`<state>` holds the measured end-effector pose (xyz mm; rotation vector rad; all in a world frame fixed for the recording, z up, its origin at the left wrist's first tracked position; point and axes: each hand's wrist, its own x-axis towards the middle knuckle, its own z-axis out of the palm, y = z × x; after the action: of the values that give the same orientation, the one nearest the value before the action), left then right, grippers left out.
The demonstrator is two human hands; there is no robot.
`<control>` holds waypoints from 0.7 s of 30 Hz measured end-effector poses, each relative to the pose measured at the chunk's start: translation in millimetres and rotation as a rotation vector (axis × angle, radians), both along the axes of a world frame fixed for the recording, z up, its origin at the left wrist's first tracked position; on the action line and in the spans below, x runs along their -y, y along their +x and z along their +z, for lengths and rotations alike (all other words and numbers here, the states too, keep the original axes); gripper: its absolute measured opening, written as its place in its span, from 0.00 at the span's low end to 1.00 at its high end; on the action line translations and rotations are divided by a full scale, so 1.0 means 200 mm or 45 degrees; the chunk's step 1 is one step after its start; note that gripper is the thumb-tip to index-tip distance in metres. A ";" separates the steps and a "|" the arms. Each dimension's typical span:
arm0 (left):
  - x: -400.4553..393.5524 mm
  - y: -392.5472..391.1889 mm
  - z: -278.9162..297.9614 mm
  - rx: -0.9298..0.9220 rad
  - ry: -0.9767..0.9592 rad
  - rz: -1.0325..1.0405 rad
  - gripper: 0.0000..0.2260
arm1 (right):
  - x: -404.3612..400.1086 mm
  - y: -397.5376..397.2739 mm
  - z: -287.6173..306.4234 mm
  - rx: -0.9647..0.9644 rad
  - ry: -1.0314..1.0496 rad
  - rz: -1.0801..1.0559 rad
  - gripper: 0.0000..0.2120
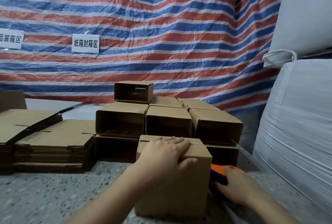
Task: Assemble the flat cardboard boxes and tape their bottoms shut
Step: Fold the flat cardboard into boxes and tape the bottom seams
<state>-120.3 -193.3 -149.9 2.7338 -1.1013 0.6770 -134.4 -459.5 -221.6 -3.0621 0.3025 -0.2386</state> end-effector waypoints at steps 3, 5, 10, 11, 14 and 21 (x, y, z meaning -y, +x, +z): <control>-0.01 0.00 0.01 -0.039 0.006 -0.006 0.30 | 0.02 0.04 0.02 0.018 0.023 -0.005 0.20; 0.00 0.00 0.01 -0.067 0.018 0.005 0.30 | 0.03 0.06 0.09 0.091 0.189 -0.029 0.19; 0.00 0.01 0.05 -0.153 0.077 -0.006 0.31 | 0.05 0.02 0.56 0.509 0.593 0.046 0.25; 0.00 0.01 0.06 -0.164 0.092 -0.010 0.31 | 0.03 0.00 0.67 0.540 0.644 0.091 0.28; 0.00 0.01 0.07 -0.179 0.111 -0.010 0.32 | -0.09 -0.06 0.95 0.417 0.855 0.286 0.37; -0.02 -0.04 0.08 -0.249 -0.273 -0.037 0.25 | -0.32 0.04 1.14 -0.068 1.114 0.513 0.36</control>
<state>-128.0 -189.6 -134.8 2.5339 -0.9627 0.4801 -127.4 -395.7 6.7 -2.1911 -0.1777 0.0088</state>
